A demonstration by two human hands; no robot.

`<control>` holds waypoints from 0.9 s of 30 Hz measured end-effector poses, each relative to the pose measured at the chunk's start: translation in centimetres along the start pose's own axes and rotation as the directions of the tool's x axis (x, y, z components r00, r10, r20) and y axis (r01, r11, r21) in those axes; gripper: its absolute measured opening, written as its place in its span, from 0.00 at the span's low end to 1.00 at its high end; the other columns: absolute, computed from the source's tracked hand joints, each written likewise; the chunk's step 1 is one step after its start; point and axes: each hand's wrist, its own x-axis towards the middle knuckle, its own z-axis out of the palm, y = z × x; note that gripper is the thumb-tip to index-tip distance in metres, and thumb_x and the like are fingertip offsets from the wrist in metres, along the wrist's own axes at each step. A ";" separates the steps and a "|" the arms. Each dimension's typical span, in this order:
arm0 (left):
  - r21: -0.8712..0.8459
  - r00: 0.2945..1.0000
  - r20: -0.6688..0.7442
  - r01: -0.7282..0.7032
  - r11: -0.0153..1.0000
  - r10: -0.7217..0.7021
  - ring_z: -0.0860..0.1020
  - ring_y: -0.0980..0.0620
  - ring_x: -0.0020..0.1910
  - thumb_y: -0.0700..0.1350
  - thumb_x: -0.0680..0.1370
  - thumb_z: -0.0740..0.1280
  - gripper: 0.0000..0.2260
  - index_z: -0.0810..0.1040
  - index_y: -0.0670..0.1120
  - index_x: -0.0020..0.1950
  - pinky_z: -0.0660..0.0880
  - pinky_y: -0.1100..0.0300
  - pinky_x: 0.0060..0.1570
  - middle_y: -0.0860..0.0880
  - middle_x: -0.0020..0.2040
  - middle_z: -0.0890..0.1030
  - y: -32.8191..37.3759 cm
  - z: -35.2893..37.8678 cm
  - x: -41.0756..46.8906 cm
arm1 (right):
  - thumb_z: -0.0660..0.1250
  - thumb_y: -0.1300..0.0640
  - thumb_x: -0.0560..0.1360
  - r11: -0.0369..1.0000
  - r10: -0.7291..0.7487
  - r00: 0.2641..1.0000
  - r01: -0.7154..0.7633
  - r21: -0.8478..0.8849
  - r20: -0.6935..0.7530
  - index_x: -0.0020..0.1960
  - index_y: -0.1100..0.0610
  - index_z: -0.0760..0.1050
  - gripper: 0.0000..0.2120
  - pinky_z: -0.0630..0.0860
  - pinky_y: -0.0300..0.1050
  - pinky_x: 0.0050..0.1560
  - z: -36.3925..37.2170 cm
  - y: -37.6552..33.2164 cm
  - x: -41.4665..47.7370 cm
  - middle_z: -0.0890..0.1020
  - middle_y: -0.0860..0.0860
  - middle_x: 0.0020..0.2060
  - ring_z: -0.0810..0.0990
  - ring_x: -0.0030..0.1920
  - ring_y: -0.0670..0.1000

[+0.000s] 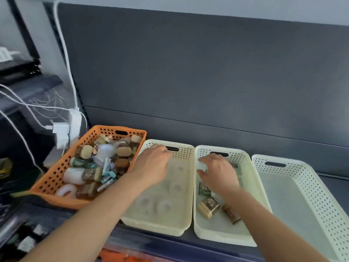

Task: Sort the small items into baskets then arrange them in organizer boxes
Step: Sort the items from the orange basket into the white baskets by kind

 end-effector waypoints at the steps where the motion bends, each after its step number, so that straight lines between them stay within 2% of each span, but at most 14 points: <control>1: 0.009 1.000 -0.001 0.029 1.000 -0.029 0.71 0.50 0.60 0.43 0.77 0.62 0.10 0.76 0.47 0.57 0.73 0.55 0.54 0.50 0.56 0.75 -1.4 -0.5 -0.6 | 0.65 0.52 0.76 0.999 -0.027 1.000 0.027 0.021 -0.012 0.65 0.53 0.74 0.18 0.70 0.45 0.60 0.1 -1.4 0.6 0.77 0.49 0.60 0.72 0.62 0.52; 4: -0.003 0.993 -0.002 0.121 0.993 -0.121 0.72 0.50 0.59 0.45 0.78 0.62 0.09 0.77 0.47 0.56 0.75 0.54 0.52 0.51 0.55 0.76 -5.6 -2.0 -2.9 | 0.66 0.53 0.75 0.989 -0.113 0.993 0.117 0.093 -0.042 0.64 0.53 0.75 0.17 0.72 0.47 0.59 0.8 -6.2 2.5 0.77 0.49 0.59 0.73 0.62 0.53; 7: 0.014 0.982 -0.004 0.191 0.981 -0.191 0.73 0.49 0.60 0.43 0.77 0.63 0.13 0.78 0.49 0.60 0.75 0.55 0.54 0.51 0.60 0.76 -9.6 -2.9 -5.3 | 0.67 0.53 0.75 0.966 -0.207 0.977 0.212 0.145 -0.050 0.63 0.52 0.75 0.17 0.72 0.47 0.59 1.9 -11.1 4.0 0.78 0.50 0.59 0.73 0.61 0.54; 8: 0.026 0.976 0.020 0.217 0.976 -0.217 0.73 0.49 0.60 0.42 0.77 0.63 0.13 0.78 0.49 0.61 0.75 0.55 0.53 0.50 0.60 0.76 -10.9 -3.1 -6.0 | 0.66 0.52 0.75 0.959 -0.240 0.970 0.243 0.144 -0.042 0.63 0.52 0.75 0.17 0.72 0.48 0.59 2.3 -12.6 4.4 0.78 0.50 0.59 0.73 0.61 0.53; 12: 0.118 0.929 0.220 0.279 0.953 -0.299 0.75 0.47 0.54 0.38 0.75 0.62 0.11 0.79 0.47 0.54 0.76 0.52 0.49 0.47 0.53 0.78 -15.8 -3.6 -8.4 | 0.65 0.52 0.74 0.928 -0.356 0.935 0.352 0.125 0.006 0.57 0.53 0.78 0.13 0.73 0.47 0.53 3.9 -18.2 5.8 0.79 0.51 0.52 0.74 0.56 0.53; 15: 0.153 0.891 0.330 0.274 0.949 -0.311 0.76 0.46 0.51 0.35 0.74 0.61 0.15 0.79 0.46 0.56 0.76 0.53 0.44 0.45 0.52 0.78 -18.6 -3.2 -10.0 | 0.65 0.51 0.74 0.906 -0.423 0.897 0.417 0.076 0.127 0.53 0.54 0.78 0.11 0.74 0.47 0.51 5.6 -21.7 6.6 0.79 0.51 0.49 0.74 0.55 0.53; 18: 0.150 0.887 0.358 0.254 0.956 -0.292 0.77 0.44 0.53 0.34 0.73 0.62 0.15 0.78 0.45 0.57 0.76 0.51 0.46 0.45 0.54 0.77 -20.0 -2.5 -10.8 | 0.66 0.52 0.74 0.889 -0.455 0.861 0.455 0.057 0.229 0.66 0.52 0.72 0.21 0.76 0.50 0.52 7.3 -24.4 7.0 0.79 0.53 0.50 0.73 0.55 0.55; 20: 0.150 0.897 0.353 0.226 0.962 -0.266 0.75 0.44 0.56 0.33 0.74 0.62 0.14 0.77 0.43 0.57 0.75 0.50 0.50 0.45 0.56 0.75 -20.6 -2.1 -11.0 | 0.65 0.52 0.74 0.874 -0.472 0.835 0.486 0.024 0.284 0.69 0.53 0.67 0.25 0.76 0.52 0.51 8.3 -25.7 7.1 0.78 0.54 0.52 0.73 0.55 0.56; 24: 0.184 0.930 0.301 0.158 0.970 -0.209 0.70 0.43 0.60 0.33 0.76 0.60 0.14 0.76 0.41 0.60 0.73 0.50 0.57 0.43 0.58 0.72 -21.3 -1.3 -11.1 | 0.65 0.53 0.73 0.890 -0.436 0.833 0.455 0.026 0.341 0.62 0.56 0.73 0.18 0.75 0.52 0.55 9.7 -27.5 7.4 0.75 0.55 0.56 0.72 0.58 0.56; 27: 0.192 0.948 0.257 0.140 0.971 -0.187 0.71 0.44 0.60 0.33 0.77 0.60 0.14 0.74 0.41 0.61 0.73 0.51 0.56 0.44 0.59 0.71 -21.7 -0.8 -11.2 | 0.66 0.52 0.74 0.901 -0.406 0.845 0.434 -0.001 0.349 0.60 0.57 0.74 0.17 0.74 0.52 0.56 10.5 -28.1 7.7 0.73 0.55 0.56 0.71 0.59 0.56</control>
